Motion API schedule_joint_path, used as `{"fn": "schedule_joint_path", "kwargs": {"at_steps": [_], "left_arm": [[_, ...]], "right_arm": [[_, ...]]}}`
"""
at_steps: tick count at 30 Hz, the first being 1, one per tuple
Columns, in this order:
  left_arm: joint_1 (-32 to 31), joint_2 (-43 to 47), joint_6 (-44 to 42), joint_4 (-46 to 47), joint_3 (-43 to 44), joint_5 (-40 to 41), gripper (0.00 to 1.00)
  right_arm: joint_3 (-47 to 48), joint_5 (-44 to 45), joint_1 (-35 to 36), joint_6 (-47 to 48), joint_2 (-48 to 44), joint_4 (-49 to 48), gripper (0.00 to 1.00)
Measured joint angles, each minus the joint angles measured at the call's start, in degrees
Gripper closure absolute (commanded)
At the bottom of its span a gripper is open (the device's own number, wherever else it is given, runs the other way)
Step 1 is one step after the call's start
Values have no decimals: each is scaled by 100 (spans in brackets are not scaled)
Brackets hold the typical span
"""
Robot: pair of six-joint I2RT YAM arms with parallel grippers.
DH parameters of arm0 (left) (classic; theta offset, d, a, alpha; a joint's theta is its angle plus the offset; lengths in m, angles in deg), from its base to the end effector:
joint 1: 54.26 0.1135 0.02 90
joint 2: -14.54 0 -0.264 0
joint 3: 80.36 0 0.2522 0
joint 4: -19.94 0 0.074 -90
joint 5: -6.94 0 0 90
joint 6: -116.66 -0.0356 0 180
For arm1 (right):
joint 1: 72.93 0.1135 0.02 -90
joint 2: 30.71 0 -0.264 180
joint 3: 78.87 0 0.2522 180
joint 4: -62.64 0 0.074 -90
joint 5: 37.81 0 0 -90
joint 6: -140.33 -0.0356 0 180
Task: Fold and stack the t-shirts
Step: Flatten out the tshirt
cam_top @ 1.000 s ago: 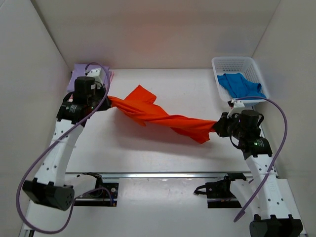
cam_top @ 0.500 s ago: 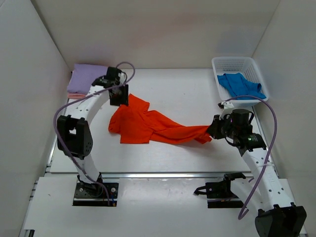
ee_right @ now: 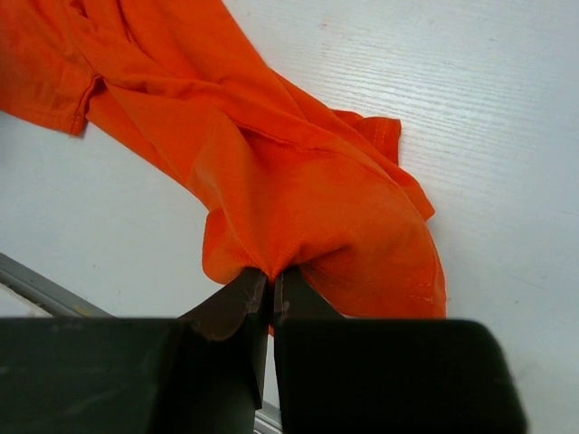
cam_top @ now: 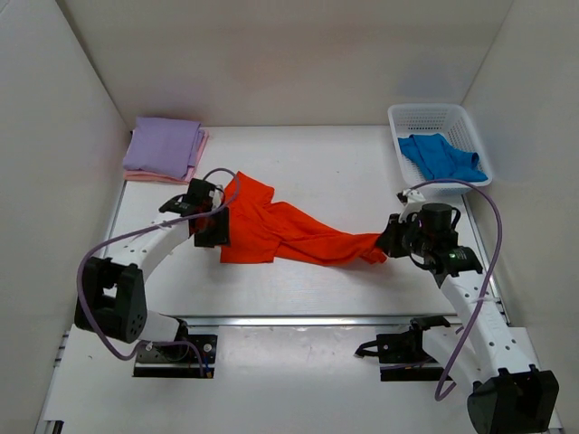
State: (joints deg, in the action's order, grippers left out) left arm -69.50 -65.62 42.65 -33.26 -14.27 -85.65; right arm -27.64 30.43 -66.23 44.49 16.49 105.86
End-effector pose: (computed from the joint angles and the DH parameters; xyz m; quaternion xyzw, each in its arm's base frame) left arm 0.2522 -0.0704 0.2113 -0.0020 0.9801 -0.0744 0.1838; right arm 0.1724 0.0335 0.2573 -0.0876 0.8864 0.2155 0.4002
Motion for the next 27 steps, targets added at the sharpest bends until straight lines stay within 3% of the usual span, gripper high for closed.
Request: {"fn": "schedule_joint_path", "kwargs": {"at_steps": [11,13,15,16,17,18,19,20,21,24,27], "left_arm": [[-363,-708,402,754,-533,221,35],[-487,-793,422,841,-531,315,29],[-632,-835,457,911,-516,422,31],[-699,-870,468,911,-485,511,39],[-765,-922,487,920,-446,621,46],[-824,-990,498,918,-391,732,67],[-890,-1069,455,933,-326,850,87],[-927,-1123,505,918,-269,922,97],[-953,-1156,479,922,-223,938,100],[-981,-1130,420,809,-192,1043,100],[-752,-780,326,409,-201,1095,100]], "right_arm": [[-275,-57,-46,-42,-107,-79,100],[-284,-61,-33,-42,-107,-114,100],[-319,-59,-13,-42,-107,-160,100],[-337,-52,2,-42,-107,-164,99],[-345,-48,17,-42,-107,-162,95],[-348,-35,39,-42,-107,-166,92],[-352,-31,50,-33,-107,-166,78],[-352,-17,59,-59,-109,-160,69],[-352,-11,66,-42,-111,-157,51],[-352,7,-7,-13,-151,-116,25],[-337,15,-258,96,-221,48,22]]}}
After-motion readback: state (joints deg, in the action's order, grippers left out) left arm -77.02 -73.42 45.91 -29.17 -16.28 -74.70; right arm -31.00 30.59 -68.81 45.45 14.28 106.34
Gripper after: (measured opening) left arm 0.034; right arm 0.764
